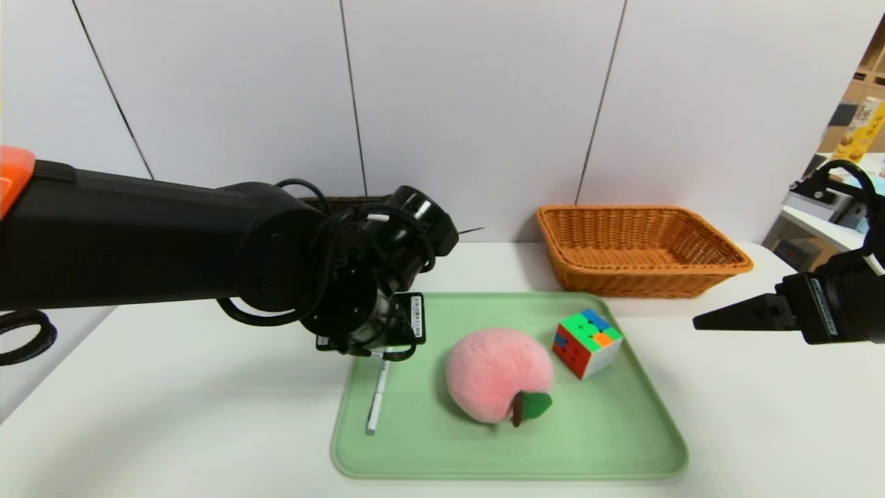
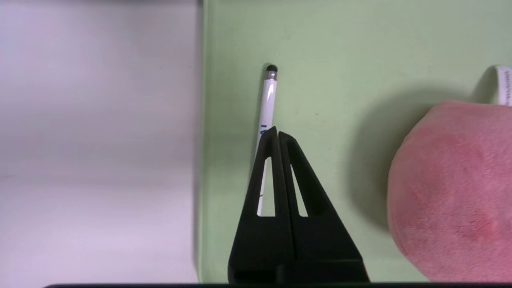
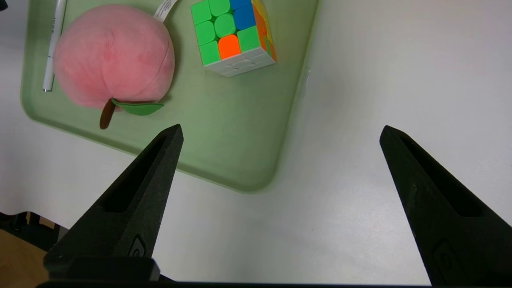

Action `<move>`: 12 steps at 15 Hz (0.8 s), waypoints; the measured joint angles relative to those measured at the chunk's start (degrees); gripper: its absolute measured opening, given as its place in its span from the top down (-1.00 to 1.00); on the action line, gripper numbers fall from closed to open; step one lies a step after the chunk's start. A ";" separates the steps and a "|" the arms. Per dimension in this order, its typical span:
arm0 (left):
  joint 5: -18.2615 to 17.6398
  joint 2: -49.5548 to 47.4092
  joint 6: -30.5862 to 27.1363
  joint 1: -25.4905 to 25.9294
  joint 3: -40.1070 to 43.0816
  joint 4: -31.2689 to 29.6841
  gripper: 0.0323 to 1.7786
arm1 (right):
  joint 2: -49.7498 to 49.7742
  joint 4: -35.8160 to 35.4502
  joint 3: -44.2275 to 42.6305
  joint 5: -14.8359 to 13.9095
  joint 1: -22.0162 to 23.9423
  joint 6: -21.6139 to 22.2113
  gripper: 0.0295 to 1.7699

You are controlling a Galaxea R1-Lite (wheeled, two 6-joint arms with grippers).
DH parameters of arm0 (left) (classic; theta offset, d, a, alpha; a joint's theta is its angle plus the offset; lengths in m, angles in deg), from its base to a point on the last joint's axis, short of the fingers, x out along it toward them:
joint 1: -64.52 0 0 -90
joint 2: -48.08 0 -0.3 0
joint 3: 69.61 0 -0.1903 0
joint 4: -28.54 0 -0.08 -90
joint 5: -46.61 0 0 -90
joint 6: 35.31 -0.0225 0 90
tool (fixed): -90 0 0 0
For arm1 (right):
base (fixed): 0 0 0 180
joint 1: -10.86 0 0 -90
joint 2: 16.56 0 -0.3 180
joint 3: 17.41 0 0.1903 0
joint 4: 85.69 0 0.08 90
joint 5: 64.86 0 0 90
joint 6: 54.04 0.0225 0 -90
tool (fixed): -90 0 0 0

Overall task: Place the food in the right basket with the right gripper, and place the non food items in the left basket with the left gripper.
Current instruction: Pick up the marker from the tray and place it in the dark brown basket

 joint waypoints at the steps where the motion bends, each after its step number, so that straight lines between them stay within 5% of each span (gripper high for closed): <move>1: -0.20 -0.02 -0.12 -0.02 -0.09 1.00 0.99 | 0.20 0.01 0.06 -0.02 0.06 0.01 -0.92; 12: -0.50 0.17 0.05 -0.02 -0.17 1.18 0.99 | 1.27 0.06 0.23 -0.02 0.17 0.00 -0.92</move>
